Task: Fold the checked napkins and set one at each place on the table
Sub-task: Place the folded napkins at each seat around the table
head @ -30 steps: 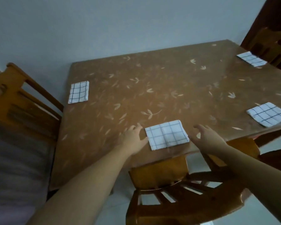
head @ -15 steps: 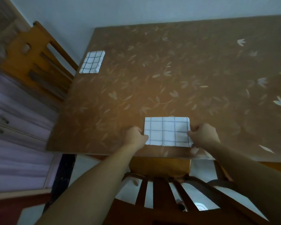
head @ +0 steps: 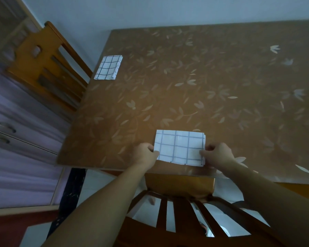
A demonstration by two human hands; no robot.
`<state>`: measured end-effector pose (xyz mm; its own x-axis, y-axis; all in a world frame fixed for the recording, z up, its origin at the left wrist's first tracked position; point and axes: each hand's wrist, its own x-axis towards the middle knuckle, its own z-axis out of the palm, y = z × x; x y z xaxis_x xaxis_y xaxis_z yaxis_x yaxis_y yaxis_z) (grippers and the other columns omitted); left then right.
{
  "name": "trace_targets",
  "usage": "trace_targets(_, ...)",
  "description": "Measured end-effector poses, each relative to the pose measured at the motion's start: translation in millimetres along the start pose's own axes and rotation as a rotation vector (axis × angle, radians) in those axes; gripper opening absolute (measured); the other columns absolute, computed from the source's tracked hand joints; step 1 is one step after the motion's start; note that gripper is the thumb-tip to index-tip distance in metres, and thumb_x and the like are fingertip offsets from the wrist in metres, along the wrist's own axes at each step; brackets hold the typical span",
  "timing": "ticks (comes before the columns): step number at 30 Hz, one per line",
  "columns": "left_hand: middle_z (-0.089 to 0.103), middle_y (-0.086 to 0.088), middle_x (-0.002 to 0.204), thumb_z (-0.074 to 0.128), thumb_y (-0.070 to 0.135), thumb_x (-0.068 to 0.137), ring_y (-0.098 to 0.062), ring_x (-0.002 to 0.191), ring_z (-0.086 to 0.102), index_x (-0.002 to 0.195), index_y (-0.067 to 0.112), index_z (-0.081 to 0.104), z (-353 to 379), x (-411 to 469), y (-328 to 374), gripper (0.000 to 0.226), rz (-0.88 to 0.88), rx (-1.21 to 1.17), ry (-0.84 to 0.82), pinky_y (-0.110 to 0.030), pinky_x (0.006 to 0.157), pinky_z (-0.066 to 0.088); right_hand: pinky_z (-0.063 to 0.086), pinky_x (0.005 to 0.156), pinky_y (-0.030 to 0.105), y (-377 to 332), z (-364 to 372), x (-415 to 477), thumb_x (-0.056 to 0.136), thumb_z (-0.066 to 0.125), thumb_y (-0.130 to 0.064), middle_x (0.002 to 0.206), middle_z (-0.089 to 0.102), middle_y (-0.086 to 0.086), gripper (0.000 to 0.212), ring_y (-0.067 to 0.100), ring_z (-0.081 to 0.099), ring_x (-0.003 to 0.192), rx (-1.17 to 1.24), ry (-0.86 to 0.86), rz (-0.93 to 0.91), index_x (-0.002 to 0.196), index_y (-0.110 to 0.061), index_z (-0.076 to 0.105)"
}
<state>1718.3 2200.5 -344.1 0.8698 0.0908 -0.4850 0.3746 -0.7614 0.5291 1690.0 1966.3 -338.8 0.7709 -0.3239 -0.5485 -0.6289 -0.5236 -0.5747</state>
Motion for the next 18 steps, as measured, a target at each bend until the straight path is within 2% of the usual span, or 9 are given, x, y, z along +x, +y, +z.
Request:
trace_targets(4,0.059,0.004,0.074,0.063,0.029,0.09,-0.013,0.072,0.055,0.073,0.022,0.058,-6.6,0.7,-10.5,0.019,0.009,0.027,0.009,-0.028,0.067,0.044,0.049,0.057,0.029,0.5,4.3,0.2,0.085,0.066,-0.016,0.074,0.069,0.008,0.01,0.021,0.062,0.068,-0.005,0.026,-0.021,0.079,-0.009,0.07)
trace_targets(8,0.053,0.0,0.056,0.062,0.03,0.093,-0.013,0.056,0.049,0.059,0.015,0.057,-0.8,-2.6,-9.0,0.038,0.009,-0.009,-0.041,-0.023,0.052,0.034,0.048,0.054,0.027,2.6,-1.6,3.7,0.088,0.065,-0.016,0.078,0.068,0.007,0.01,0.021,0.062,0.071,0.0,0.059,-0.019,0.083,-0.009,0.07)
trace_targets(9,0.056,0.001,0.058,0.062,0.03,0.093,-0.012,0.058,0.051,0.063,0.015,0.063,1.1,-3.6,-8.5,0.033,0.011,-0.013,-0.053,-0.023,0.052,0.035,0.047,0.054,0.027,3.5,-3.1,4.7,0.089,0.065,-0.017,0.078,0.067,0.005,0.009,0.02,0.061,0.071,0.004,0.07,-0.017,0.086,-0.01,0.069)
trace_targets(11,0.069,0.001,0.081,0.066,0.033,0.091,-0.013,0.076,0.061,0.089,0.014,0.074,4.4,-3.8,-8.9,0.021,0.014,-0.009,-0.062,-0.024,0.062,0.041,0.048,0.058,0.028,5.1,-5.3,5.1,0.089,0.065,-0.02,0.081,0.063,0.0,0.007,0.018,0.06,0.075,0.004,0.102,-0.038,0.093,-0.015,0.066)
trace_targets(12,0.071,-0.001,0.089,0.067,0.034,0.09,-0.015,0.082,0.062,0.097,0.013,0.074,5.9,-3.9,-9.8,0.023,0.013,0.002,-0.053,-0.025,0.066,0.043,0.047,0.06,0.028,6.9,-5.7,4.6,0.089,0.065,-0.022,0.082,0.062,-0.001,0.009,0.017,0.059,0.076,-0.014,0.119,-0.055,0.096,-0.016,0.066)
trace_targets(15,0.067,0.003,0.082,0.071,0.035,0.087,-0.013,0.078,0.06,0.095,0.014,0.074,8.5,-4.2,-13.1,0.023,0.008,0.043,-0.02,-0.025,0.065,0.044,0.042,0.052,0.024,13.3,-3.0,1.5,0.089,0.064,-0.03,0.076,0.063,-0.002,0.018,0.013,0.058,0.068,-0.1,0.123,-0.069,0.089,-0.012,0.064)
trace_targets(18,0.065,0.005,0.079,0.071,0.037,0.086,-0.013,0.078,0.061,0.091,0.017,0.071,9.3,-3.5,-13.1,0.021,0.008,0.074,0.005,-0.026,0.065,0.046,0.046,0.056,0.029,17.1,0.8,2.0,0.086,0.067,-0.028,0.073,0.065,0.003,0.015,0.016,0.06,0.067,-0.178,0.108,-0.062,0.081,-0.013,0.065)
